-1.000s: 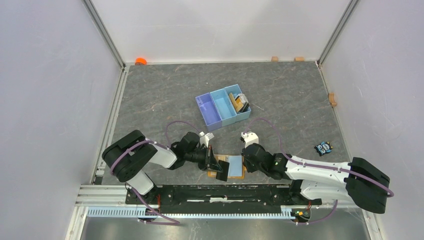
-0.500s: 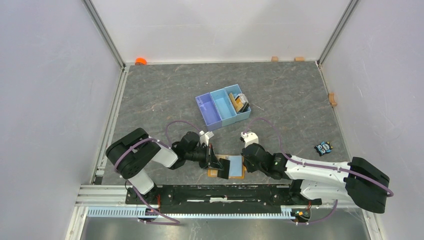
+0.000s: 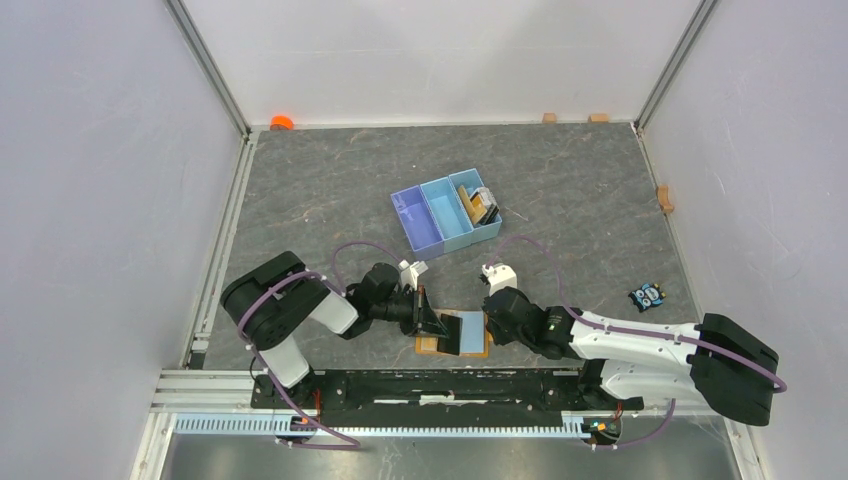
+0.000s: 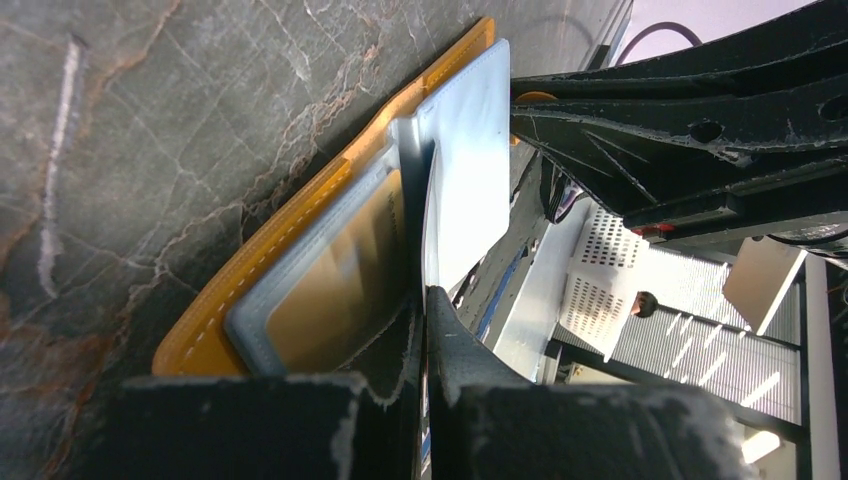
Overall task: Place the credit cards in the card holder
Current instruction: Insert the credit card into the card holder.
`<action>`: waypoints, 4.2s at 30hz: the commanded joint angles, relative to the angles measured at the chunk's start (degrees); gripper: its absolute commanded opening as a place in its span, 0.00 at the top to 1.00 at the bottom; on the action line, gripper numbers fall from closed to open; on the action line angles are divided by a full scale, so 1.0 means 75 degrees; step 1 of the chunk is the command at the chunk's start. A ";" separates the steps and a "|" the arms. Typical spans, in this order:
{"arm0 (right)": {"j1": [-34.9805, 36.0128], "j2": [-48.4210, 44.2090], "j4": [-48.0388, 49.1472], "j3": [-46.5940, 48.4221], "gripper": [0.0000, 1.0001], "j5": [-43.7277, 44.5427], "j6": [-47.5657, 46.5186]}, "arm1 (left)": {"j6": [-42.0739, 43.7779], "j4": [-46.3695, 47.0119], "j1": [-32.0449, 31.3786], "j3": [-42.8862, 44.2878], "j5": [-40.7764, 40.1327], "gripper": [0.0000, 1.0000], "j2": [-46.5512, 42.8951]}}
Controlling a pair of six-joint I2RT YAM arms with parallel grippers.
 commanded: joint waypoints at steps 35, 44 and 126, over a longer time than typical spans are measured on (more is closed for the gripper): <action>0.0153 0.0259 -0.0496 0.0084 1.00 0.0239 0.0109 | -0.0128 0.1233 0.0049 -0.0165 -0.0526 0.98 0.0784; 0.0177 0.0309 -0.0474 0.0125 1.00 0.0236 0.0111 | -0.0368 0.1458 -0.0041 -0.0279 -0.0594 0.91 0.0932; 0.0354 -0.0097 -0.0596 -0.0247 1.00 0.0688 0.0758 | 0.0964 -0.1365 -0.1509 0.1335 -0.1646 0.49 -0.0896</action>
